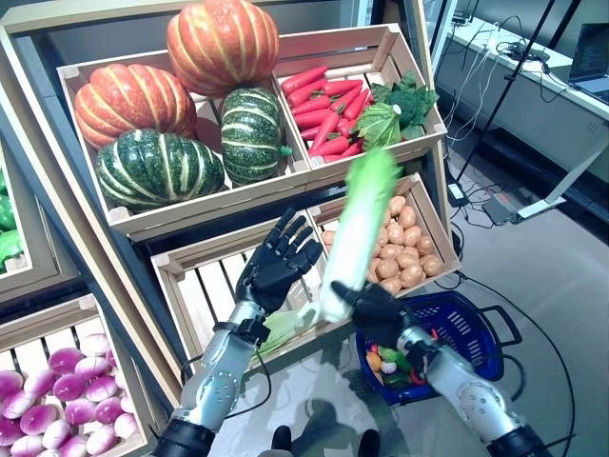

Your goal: Put vegetables into the basket

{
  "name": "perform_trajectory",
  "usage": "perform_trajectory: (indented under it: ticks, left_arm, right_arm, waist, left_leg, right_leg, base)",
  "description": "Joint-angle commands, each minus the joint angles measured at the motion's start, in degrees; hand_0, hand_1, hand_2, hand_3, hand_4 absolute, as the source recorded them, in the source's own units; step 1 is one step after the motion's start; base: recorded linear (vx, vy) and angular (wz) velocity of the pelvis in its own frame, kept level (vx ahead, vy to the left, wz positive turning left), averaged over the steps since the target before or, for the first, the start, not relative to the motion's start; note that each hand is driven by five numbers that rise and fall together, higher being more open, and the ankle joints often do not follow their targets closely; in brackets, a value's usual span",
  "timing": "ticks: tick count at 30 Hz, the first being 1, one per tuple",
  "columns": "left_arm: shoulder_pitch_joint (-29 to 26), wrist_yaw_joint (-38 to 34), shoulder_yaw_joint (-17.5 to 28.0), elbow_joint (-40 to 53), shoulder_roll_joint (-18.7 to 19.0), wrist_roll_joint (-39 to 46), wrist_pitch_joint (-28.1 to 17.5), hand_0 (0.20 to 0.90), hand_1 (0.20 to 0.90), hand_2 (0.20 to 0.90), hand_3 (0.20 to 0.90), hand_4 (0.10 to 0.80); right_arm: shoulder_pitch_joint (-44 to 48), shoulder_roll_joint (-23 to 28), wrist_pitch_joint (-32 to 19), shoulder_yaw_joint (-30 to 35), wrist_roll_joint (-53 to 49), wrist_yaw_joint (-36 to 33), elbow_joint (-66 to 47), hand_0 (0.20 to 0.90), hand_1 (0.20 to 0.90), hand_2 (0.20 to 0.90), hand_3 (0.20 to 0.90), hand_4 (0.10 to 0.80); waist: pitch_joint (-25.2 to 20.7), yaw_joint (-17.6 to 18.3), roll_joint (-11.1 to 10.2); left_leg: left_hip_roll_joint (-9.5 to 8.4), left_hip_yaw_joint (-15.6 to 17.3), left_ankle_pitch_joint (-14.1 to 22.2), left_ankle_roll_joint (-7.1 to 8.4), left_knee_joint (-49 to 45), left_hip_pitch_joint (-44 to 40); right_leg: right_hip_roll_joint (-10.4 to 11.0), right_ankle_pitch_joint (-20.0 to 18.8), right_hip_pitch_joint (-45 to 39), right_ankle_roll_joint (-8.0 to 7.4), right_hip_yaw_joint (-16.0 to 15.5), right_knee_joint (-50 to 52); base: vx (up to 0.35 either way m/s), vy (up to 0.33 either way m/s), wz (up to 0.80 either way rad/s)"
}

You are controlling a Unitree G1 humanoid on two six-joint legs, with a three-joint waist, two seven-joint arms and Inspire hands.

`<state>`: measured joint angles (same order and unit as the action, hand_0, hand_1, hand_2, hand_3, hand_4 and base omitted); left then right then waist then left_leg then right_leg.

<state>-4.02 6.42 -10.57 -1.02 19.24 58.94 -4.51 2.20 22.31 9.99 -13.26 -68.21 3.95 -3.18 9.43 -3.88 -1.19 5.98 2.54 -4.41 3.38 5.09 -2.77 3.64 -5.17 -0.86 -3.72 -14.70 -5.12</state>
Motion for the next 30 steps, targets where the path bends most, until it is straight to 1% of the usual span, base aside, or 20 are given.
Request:
perform_trajectory:
  ticks: [1, 2, 3, 5, 6, 7, 9, 10, 11, 14, 19, 22, 25, 27, 30]
  left_arm:
    - [-3.2, 5.0, 4.1, 3.7, 0.6, 2.4, -3.3, 0.9, 0.9, 0.9, 0.9, 0.8]
    - [-3.0, 5.0, 4.4, 3.8, 0.4, 2.8, -3.1, 0.9, 0.9, 0.9, 0.9, 0.8]
    - [-2.4, 5.4, 5.2, 4.2, 0.3, 3.1, -2.8, 0.9, 0.9, 0.9, 0.9, 0.8]
    - [-2.0, 5.8, 5.8, 4.5, 0.2, 3.4, -2.7, 0.9, 0.9, 0.9, 0.9, 0.8]
    - [-2.0, 5.8, 6.1, 4.8, 0.1, 3.5, -2.7, 0.9, 0.9, 0.9, 0.9, 0.8]
    - [-2.1, 5.9, 6.2, 4.9, 0.2, 3.8, -2.9, 0.9, 0.9, 0.9, 0.9, 0.8]
    - [-2.7, 6.3, 6.9, 4.8, 0.1, 4.0, -3.2, 0.9, 0.9, 0.9, 0.9, 0.8]
    - [-2.8, 6.4, 7.0, 4.8, 0.1, 4.0, -3.2, 0.9, 0.9, 0.9, 0.9, 0.8]
    - [-3.1, 6.6, 7.5, 5.0, 0.0, 4.3, -3.3, 0.9, 0.9, 0.9, 0.9, 0.8]
    - [-3.9, 7.1, 7.5, 5.8, -0.1, 4.3, -4.1, 0.9, 0.9, 0.9, 0.9, 0.8]
    - [-6.7, 7.5, 7.1, 6.7, 0.3, 3.8, -6.1, 0.9, 0.9, 0.9, 0.9, 0.8]
    - [-8.4, 8.1, 7.0, 6.8, 0.1, 4.1, -6.8, 0.9, 0.9, 0.9, 0.9, 0.8]
    - [-10.7, 8.9, 6.6, 7.1, 0.1, 4.3, -8.0, 0.9, 0.9, 0.9, 0.9, 0.8]
    - [-12.3, 8.3, 6.2, 7.3, 0.0, 4.3, -7.9, 0.9, 0.9, 0.9, 0.9, 0.8]
    - [-14.7, 8.6, 5.3, 7.0, 0.1, 5.7, -7.6, 0.9, 0.9, 0.9, 0.9, 0.8]
  right_arm:
    - [3.6, -4.4, -14.6, 7.2, -5.5, 1.0, -8.1, 0.3, 0.3, 0.3, 0.3, 0.4]
    - [3.4, -5.0, -16.4, 8.4, -5.8, 0.0, -7.7, 0.3, 0.3, 0.3, 0.3, 0.4]
    - [2.9, -6.0, -19.4, 10.4, -4.9, -1.9, -7.5, 0.3, 0.3, 0.3, 0.3, 0.4]
    - [2.6, -6.4, -21.4, 11.9, -4.8, -3.2, -7.0, 0.3, 0.3, 0.3, 0.3, 0.4]
    - [2.6, -6.9, -23.7, 12.8, -4.1, -4.2, -6.5, 0.3, 0.3, 0.3, 0.3, 0.4]
    - [2.7, -7.3, -24.9, 13.6, -3.8, -4.1, -5.5, 0.3, 0.3, 0.3, 0.3, 0.4]
    - [2.8, -7.9, -28.8, 15.6, -3.7, -4.5, -2.9, 0.3, 0.3, 0.3, 0.3, 0.4]
    - [2.9, -8.0, -29.5, 16.0, -3.4, -4.7, -2.6, 0.3, 0.3, 0.3, 0.3, 0.4]
    - [3.3, -8.6, -31.4, 17.5, -3.6, -5.6, -1.0, 0.3, 0.3, 0.3, 0.3, 0.4]
    - [4.3, -8.6, -35.5, 19.4, -4.5, -6.5, 2.6, 0.3, 0.3, 0.3, 0.3, 0.4]
    - [6.9, -7.7, -39.5, 21.4, -6.9, -9.6, 7.6, 0.3, 0.3, 0.3, 0.3, 0.4]
    - [8.0, -7.2, -41.4, 22.3, -9.2, -9.9, 11.5, 0.3, 0.3, 0.3, 0.3, 0.4]
    - [10.4, -6.3, -42.0, 23.5, -11.7, -10.5, 16.1, 0.3, 0.3, 0.3, 0.3, 0.4]
    - [12.6, -5.3, -42.1, 24.0, -11.8, -10.8, 19.5, 0.3, 0.3, 0.3, 0.3, 0.4]
    - [16.7, -3.4, -41.3, 24.2, -12.6, -11.6, 25.0, 0.3, 0.3, 0.3, 0.3, 0.4]
  waist:
    - [-1.5, 1.4, -1.2]
    - [-1.5, 1.5, -1.1]
    - [-1.4, 1.7, -1.0]
    - [-1.3, 1.8, -0.8]
    - [-1.1, 2.0, -0.8]
    - [-0.9, 2.1, -0.7]
    - [-0.1, 2.4, -0.5]
    - [0.0, 2.4, -0.4]
    - [0.6, 2.6, -0.3]
    - [2.3, 2.7, -0.1]
    - [5.8, 2.9, 0.3]
    - [7.5, 2.9, 0.5]
    - [9.8, 2.7, 0.8]
    - [11.3, 2.5, 1.1]
    - [13.7, 1.8, 1.7]
  left_leg:
    - [-1.4, -1.1, 3.8, 0.86, -0.1, -1.4]
    - [-1.42, -1.0, 3.9, 0.8, -0.1, -1.4]
    - [-1.47, -0.9, 3.9, 0.73, -0.1, -1.2]
    - [-1.55, -0.8, 4.0, 0.64, -0.1, -1.0]
    - [-1.55, -0.6, 4.0, 0.59, -0.1, -0.8]
    - [-1.51, -0.4, 3.9, 0.55, -0.1, -0.4]
    - [-1.46, -0.3, 3.7, 0.47, -0.1, 0.3]
    - [-1.46, -0.3, 3.6, 0.45, -0.1, 0.4]
    - [-1.43, -0.3, 3.5, 0.39, -0.1, 0.9]
    - [-1.37, -0.2, 3.2, 0.36, -0.1, 2.1]
    - [-1.53, -0.6, 2.5, 0.3, -0.1, 4.4]
    - [-1.55, -0.9, 2.2, 0.37, -0.1, 5.6]
    - [-1.88, -1.1, 1.8, 0.3, -0.1, 7.4]
    - [-2.36, -1.2, 1.5, 0.24, -0.1, 8.5]
    - [-2.62, -1.7, 0.6, 0.54, -0.1, 10.4]
  right_leg:
    - [3.2, 2.8, -5.5, -3.28, 0.4, 0.1]
    - [3.2, 2.9, -5.4, -3.23, 0.5, 0.1]
    - [3.2, 2.9, -5.2, -3.22, 0.6, 0.1]
    - [3.1, 2.9, -4.9, -3.15, 0.8, 0.1]
    - [3.1, 2.9, -4.6, -3.1, 1.0, 0.1]
    - [3.0, 2.8, -4.3, -3.05, 1.2, 0.1]
    - [2.9, 2.5, -3.5, -2.91, 1.5, 0.1]
    - [2.9, 2.5, -3.3, -2.89, 1.6, 0.1]
    - [2.8, 2.3, -2.9, -2.8, 1.8, 0.1]
    - [2.6, 2.2, -1.9, -2.59, 2.2, 0.2]
    - [2.2, 1.7, 0.5, -2.16, 3.0, 0.6]
    - [2.0, 1.6, 1.5, -1.95, 3.1, 0.9]
    - [1.9, 1.5, 3.6, -1.7, 3.1, 1.8]
    - [1.8, 1.6, 5.2, -1.5, 2.9, 2.7]
    - [1.8, 2.0, 7.4, -1.4, 2.2, 4.6]
  base:
    - [0.0, 0.0, 0.0]
    - [0.0, 0.0, 0.0]
    - [0.0, 0.0, 0.0]
    - [0.0, 0.0, 0.0]
    - [-0.046, -0.005, 0.0]
    - [-0.072, -0.011, -0.03]
    - [-0.068, -0.017, -0.09]
    - [-0.056, -0.03, -0.09]
    - [-0.057, -0.035, -0.08]
    - [-0.086, -0.043, -0.06]
    - [-0.119, -0.041, -0.02]
    - [-0.082, -0.038, -0.01]
    - [-0.128, -0.038, 0.0]
    - [-0.138, -0.022, 0.0]
    - [-0.116, -0.011, -0.01]
